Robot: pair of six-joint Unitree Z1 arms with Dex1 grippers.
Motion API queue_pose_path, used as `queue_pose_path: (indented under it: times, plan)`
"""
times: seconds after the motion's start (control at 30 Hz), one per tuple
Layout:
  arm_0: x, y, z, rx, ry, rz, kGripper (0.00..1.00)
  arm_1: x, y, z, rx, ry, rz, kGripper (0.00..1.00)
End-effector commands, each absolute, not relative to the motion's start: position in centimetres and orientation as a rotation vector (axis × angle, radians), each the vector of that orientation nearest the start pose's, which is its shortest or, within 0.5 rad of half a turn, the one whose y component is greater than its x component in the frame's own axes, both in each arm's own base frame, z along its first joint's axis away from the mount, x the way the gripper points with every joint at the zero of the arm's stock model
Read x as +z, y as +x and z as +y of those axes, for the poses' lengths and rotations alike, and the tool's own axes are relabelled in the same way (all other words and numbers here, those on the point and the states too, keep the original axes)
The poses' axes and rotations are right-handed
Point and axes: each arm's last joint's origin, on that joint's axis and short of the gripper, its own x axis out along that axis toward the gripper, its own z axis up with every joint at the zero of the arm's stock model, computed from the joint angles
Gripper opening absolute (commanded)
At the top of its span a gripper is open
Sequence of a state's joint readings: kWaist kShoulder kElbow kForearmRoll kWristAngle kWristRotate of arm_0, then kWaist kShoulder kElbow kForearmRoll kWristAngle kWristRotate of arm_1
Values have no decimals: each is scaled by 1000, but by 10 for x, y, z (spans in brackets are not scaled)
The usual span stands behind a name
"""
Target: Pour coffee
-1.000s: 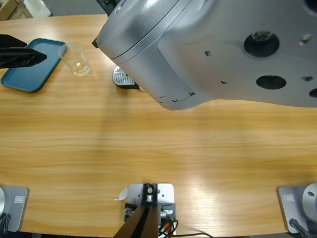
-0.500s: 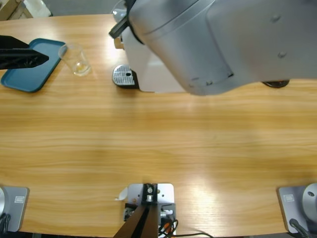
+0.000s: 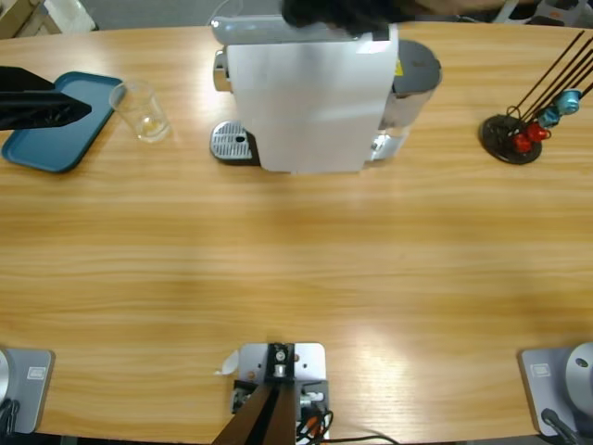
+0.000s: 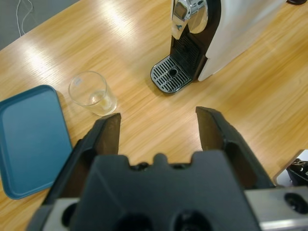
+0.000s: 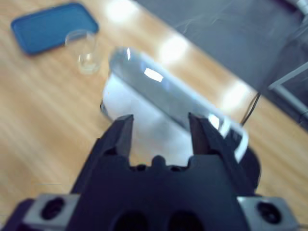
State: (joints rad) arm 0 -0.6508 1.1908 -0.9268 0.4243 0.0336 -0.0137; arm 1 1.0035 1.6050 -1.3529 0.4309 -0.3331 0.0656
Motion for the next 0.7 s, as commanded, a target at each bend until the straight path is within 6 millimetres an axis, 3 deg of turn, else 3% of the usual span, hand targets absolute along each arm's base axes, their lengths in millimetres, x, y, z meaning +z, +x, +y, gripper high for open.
queue_pose_path:
  times: [0.03,0.17,0.43,0.53,0.7]
  plan:
    - [341,145,-112,-615,225,705,908,357,138,176,605,-327,721,942]
    - [339,143,-111,-638,207,714,908,334,118,149,602,-304,794,998]
    - [338,128,-85,-580,163,667,908,320,84,100,599,-213,712,982]
    - [333,134,-84,-546,143,678,904,315,78,92,602,-234,732,991]
    - [302,160,-88,-475,101,714,899,316,75,89,631,-232,739,1000]
